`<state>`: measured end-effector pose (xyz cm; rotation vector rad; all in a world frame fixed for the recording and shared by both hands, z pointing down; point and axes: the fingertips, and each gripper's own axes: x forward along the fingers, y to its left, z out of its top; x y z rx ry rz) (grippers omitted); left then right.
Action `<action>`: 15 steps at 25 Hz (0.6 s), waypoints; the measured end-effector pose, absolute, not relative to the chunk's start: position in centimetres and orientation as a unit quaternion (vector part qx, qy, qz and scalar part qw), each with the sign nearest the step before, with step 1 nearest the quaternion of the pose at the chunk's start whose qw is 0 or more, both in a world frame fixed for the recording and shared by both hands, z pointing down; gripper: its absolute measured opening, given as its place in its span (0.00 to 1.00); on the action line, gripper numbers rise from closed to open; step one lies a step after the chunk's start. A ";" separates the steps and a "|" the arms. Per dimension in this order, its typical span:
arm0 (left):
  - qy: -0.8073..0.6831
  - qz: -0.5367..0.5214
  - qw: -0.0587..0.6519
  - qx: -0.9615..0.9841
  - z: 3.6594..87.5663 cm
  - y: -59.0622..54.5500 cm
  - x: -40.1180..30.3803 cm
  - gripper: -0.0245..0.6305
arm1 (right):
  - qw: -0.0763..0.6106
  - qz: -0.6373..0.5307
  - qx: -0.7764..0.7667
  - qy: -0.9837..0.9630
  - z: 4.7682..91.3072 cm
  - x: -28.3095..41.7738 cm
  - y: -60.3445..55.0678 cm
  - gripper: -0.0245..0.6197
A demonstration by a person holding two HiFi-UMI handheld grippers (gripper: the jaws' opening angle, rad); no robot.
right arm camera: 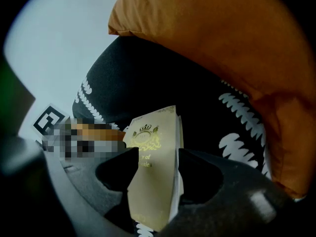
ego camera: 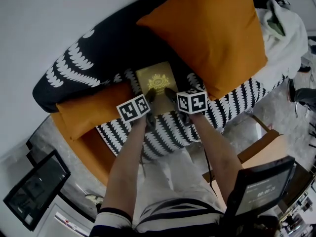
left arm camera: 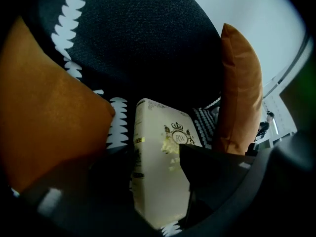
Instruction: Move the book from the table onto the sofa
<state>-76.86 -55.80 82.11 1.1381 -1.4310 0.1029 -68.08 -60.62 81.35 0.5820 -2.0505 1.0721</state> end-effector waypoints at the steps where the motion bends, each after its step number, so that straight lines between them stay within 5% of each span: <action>1: -0.626 0.049 0.605 0.490 82.3 -55.7 -77.2 0.48 | 0.372 0.413 0.230 -0.799 81.5 -68.1 -60.6 0.43; 10: -0.675 0.078 0.530 0.507 80.2 -56.0 -78.8 0.49 | 0.380 0.326 0.296 -0.813 80.0 -67.5 -61.7 0.43; 15: -0.672 0.089 0.484 0.554 77.8 -56.5 -78.1 0.33 | 0.366 0.301 0.315 -0.822 78.5 -67.5 -61.7 0.34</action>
